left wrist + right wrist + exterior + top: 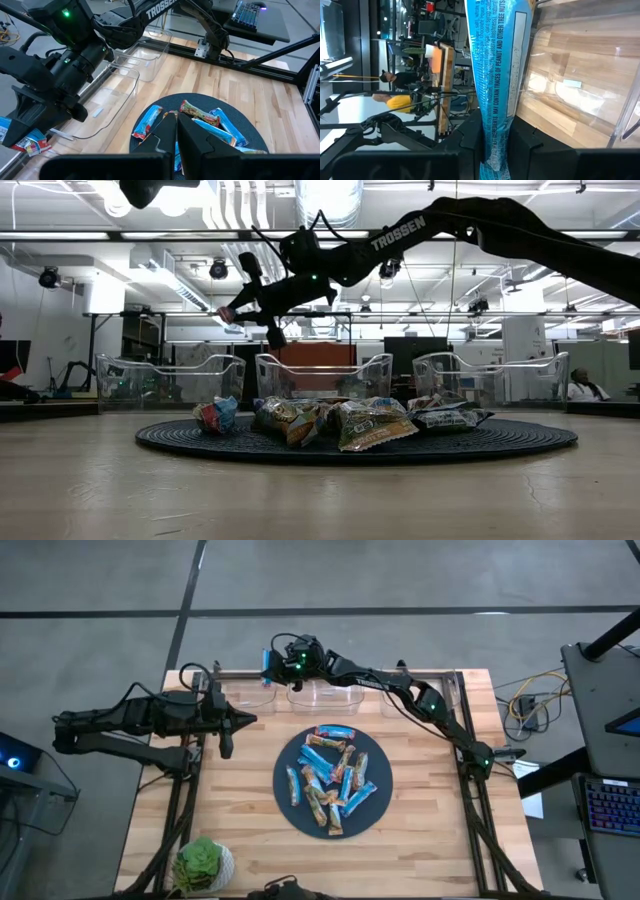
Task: Pick and place Granola Bars by type
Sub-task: Put the red granola bar into the left transparent bin
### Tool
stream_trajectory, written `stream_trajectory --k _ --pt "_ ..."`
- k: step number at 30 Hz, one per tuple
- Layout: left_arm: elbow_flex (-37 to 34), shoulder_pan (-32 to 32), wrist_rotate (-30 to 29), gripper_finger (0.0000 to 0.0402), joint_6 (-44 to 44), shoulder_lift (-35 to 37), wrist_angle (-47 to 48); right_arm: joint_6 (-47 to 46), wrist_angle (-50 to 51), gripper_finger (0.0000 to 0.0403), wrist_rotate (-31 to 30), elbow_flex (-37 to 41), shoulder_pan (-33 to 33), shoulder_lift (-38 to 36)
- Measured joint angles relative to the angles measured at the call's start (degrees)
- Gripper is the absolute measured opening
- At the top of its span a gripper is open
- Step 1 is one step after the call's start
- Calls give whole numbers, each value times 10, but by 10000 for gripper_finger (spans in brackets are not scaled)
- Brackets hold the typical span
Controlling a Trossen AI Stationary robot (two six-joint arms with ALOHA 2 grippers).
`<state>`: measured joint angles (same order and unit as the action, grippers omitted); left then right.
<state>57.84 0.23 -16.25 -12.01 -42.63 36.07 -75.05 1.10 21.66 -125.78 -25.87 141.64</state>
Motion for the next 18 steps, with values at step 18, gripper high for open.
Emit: stream_trajectory --k 18 --pt "0 0 -2 0 1 -6 0 4 4 54 -2 0 0 0"
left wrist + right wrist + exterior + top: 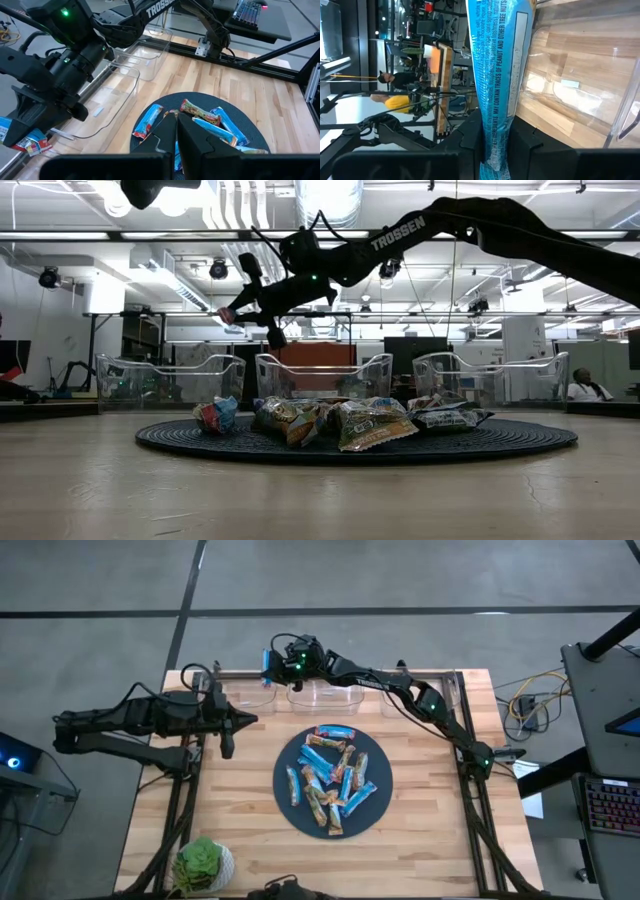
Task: Pick and place Granola Bars by type
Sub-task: Put the red granola bar into the left transparent bin
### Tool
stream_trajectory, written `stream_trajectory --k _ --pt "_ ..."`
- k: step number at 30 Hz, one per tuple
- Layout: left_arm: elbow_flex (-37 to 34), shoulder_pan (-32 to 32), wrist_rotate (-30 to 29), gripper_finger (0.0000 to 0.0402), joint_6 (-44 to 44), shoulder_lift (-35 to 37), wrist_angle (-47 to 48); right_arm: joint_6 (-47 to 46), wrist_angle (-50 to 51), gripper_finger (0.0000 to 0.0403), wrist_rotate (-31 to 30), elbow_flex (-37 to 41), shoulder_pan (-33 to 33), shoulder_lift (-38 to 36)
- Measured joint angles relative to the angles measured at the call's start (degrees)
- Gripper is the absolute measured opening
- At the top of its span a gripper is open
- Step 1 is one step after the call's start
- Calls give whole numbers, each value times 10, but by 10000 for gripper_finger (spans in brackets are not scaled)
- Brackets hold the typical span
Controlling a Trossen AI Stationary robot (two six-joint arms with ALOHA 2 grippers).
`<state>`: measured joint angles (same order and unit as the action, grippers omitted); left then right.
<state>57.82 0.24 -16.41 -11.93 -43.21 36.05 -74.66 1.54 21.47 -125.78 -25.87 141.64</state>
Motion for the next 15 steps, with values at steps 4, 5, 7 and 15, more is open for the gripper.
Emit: stream_trajectory --k 4,5,7,15 --pt "0 0 0 0 0 -3 0 0 0 54 -1 0 0 0" --pt "0 0 0 0 0 -4 0 0 0 54 -1 0 0 0" --pt "0 0 0 0 0 -5 0 1 0 54 -2 0 0 0" --pt "0 0 0 0 -1 -6 0 3 -2 54 -2 0 -5 0"
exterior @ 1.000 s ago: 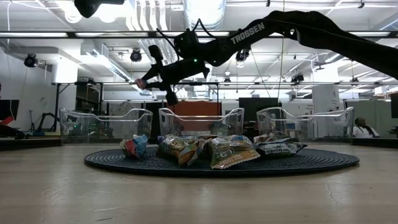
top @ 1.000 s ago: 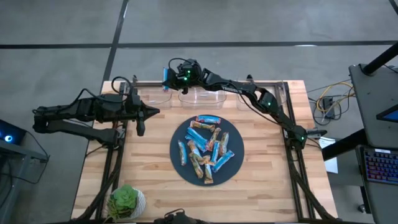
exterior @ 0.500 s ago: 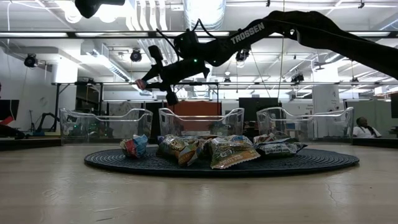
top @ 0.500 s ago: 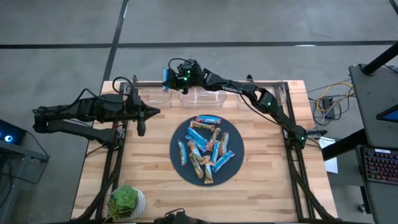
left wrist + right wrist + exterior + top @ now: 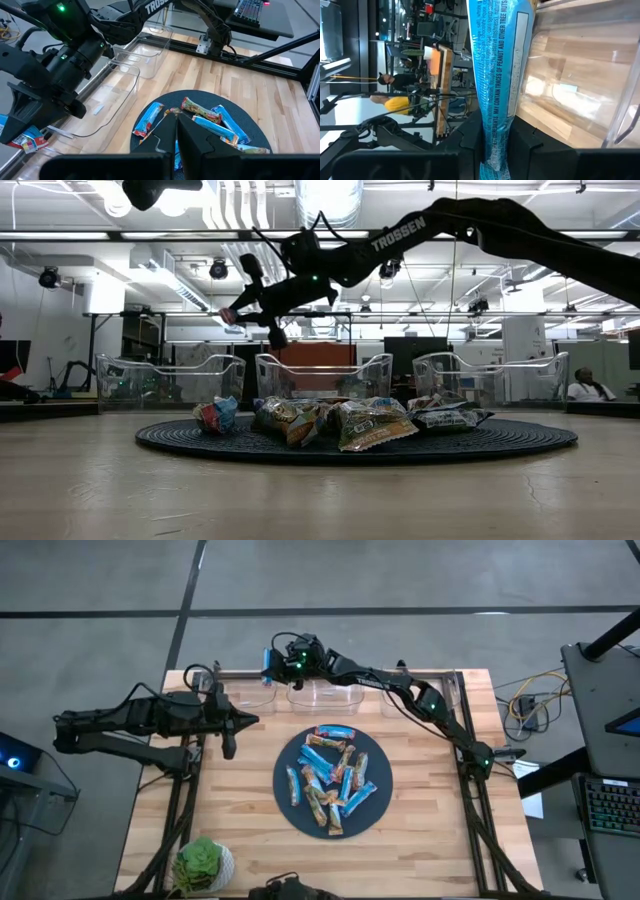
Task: Pick and place Granola Bars by type
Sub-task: Put the red granola bar into the left transparent bin
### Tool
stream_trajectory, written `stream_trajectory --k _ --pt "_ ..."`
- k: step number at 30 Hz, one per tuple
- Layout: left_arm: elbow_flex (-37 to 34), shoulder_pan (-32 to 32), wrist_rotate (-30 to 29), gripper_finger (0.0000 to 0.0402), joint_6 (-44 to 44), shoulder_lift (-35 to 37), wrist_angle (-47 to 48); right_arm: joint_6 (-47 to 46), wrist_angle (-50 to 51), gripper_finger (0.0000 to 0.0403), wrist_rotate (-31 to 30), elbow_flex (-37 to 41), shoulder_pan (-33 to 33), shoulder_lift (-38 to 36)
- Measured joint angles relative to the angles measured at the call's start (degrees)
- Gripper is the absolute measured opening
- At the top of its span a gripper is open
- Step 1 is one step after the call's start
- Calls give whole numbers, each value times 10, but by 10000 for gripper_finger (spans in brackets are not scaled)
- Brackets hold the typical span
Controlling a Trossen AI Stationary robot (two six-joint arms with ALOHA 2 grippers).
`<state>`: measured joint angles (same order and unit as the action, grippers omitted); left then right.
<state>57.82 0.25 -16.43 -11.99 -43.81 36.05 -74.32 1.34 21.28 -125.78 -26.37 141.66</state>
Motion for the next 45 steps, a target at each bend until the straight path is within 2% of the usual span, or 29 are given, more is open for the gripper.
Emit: stream_trajectory --k 16,29,34,45 --pt "0 0 0 0 0 0 0 9 1 57 0 0 -1 0" --pt "0 0 0 0 0 0 0 8 -3 156 2 1 -2 0" --pt "0 0 0 0 0 0 0 9 -3 174 5 1 -2 0" --pt "0 0 0 0 0 0 0 15 2 180 76 10 -2 0"
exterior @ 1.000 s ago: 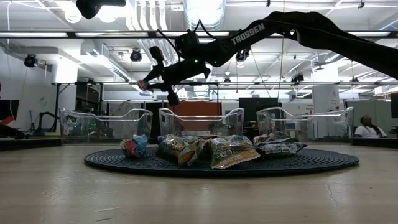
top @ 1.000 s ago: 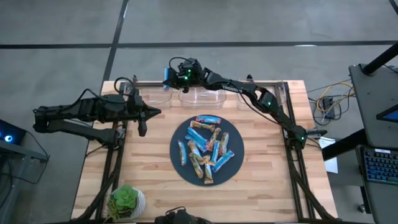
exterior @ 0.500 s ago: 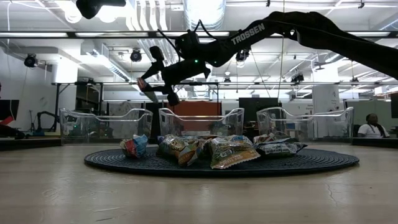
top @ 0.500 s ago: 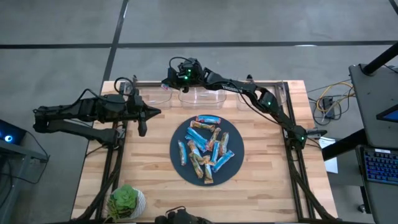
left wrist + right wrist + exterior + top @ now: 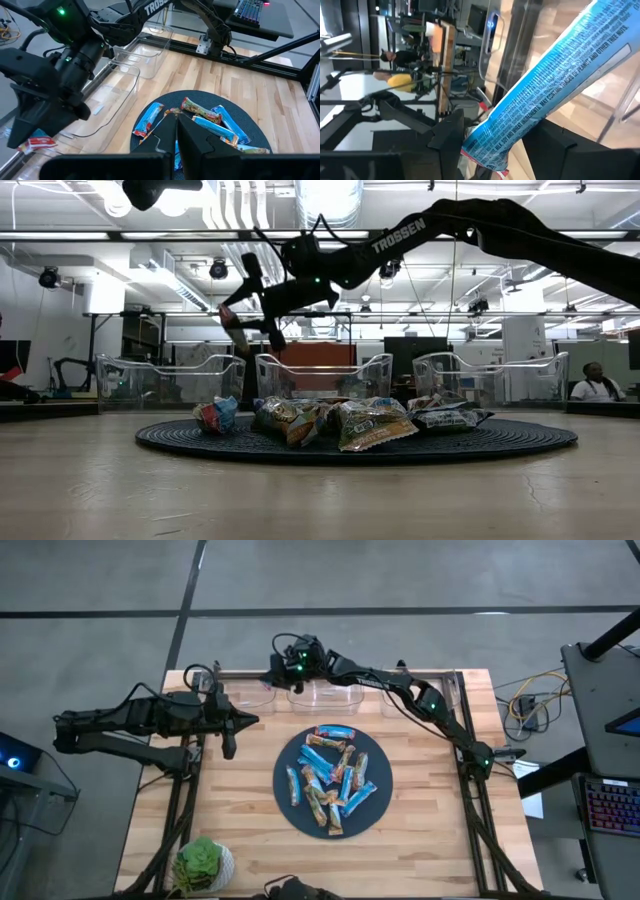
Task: Pick and place Granola Bars by type
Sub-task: Put the red granola bar into the left transparent bin
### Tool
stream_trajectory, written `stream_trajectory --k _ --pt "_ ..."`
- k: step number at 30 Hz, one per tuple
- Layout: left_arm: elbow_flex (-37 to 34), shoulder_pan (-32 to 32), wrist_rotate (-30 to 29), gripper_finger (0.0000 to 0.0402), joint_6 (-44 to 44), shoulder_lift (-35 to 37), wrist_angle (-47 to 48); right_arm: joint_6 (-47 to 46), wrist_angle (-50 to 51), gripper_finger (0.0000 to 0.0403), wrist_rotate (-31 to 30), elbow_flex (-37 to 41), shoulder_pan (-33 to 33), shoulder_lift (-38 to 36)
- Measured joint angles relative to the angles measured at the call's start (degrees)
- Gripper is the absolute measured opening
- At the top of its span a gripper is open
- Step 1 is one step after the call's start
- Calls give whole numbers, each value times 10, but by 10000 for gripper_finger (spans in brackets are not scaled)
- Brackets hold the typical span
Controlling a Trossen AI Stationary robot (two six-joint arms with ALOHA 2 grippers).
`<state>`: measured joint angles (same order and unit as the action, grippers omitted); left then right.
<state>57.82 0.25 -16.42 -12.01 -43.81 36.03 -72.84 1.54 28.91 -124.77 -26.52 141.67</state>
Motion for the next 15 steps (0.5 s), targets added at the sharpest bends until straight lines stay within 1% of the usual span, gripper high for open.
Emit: stream_trajectory --k 11,15 --pt "0 0 0 0 -2 0 0 18 -7 180 38 5 -1 0" --pt "0 0 0 0 -2 0 0 22 -7 180 69 5 -3 0"
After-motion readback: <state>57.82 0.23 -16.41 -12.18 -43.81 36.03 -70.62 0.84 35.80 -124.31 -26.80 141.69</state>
